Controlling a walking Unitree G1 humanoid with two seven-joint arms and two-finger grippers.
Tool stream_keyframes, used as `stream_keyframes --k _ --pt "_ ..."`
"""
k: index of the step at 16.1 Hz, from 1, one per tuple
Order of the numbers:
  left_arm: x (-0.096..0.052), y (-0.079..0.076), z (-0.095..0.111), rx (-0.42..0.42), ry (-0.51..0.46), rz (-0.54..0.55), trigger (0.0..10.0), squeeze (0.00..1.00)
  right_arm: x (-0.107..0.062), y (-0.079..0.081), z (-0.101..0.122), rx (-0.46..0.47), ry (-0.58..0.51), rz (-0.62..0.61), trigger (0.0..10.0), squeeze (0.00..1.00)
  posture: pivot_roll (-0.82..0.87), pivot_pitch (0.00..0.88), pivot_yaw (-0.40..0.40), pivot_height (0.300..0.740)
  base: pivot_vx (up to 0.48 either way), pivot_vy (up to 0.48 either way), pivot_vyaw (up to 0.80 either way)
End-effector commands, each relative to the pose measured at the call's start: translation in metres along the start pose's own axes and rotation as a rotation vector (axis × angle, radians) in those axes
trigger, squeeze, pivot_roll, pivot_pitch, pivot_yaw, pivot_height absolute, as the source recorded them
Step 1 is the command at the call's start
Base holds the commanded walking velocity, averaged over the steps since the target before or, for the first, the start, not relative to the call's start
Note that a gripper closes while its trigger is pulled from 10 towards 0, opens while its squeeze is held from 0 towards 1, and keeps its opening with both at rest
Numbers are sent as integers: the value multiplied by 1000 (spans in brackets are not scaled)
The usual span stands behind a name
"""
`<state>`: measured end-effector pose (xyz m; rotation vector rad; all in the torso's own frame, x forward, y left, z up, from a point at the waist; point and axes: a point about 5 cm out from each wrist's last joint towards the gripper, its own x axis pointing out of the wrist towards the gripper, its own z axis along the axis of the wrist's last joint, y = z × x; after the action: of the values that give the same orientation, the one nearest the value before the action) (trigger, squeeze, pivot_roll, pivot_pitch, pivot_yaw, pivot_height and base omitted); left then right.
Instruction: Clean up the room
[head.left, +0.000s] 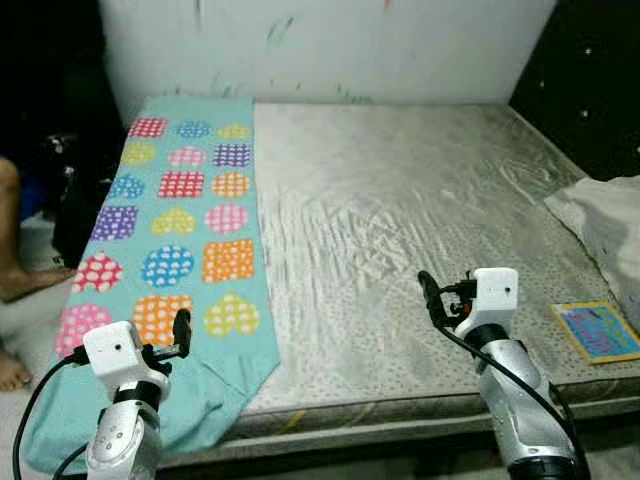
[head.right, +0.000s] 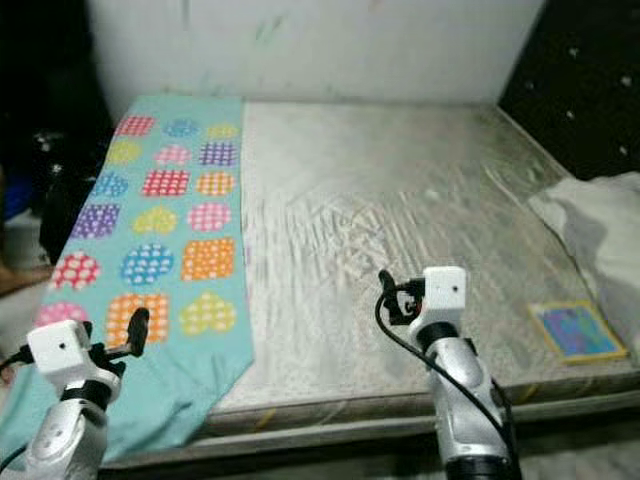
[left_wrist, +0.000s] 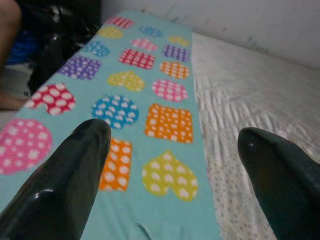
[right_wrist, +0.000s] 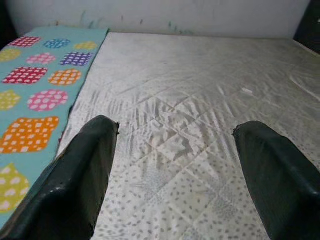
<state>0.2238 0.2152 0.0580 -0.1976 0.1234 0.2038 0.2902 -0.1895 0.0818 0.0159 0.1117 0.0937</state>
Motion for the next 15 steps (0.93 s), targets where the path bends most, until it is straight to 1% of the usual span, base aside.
stream_keyframes --k 1,10,15 --pt "0 7 2 20 -4 21 10000 0 3 4 7 0 -27 16 10000 0 -27 16 -62 740 0 480 0" --pt "-1 6 2 22 2 24 10000 0 5 6 8 -3 -30 24 10000 0 -26 27 -64 740 0 473 0" --pt "-1 6 4 30 -6 21 10000 0 4 7 7 -1 -29 28 10000 0 -26 38 -60 740 0 0 0"
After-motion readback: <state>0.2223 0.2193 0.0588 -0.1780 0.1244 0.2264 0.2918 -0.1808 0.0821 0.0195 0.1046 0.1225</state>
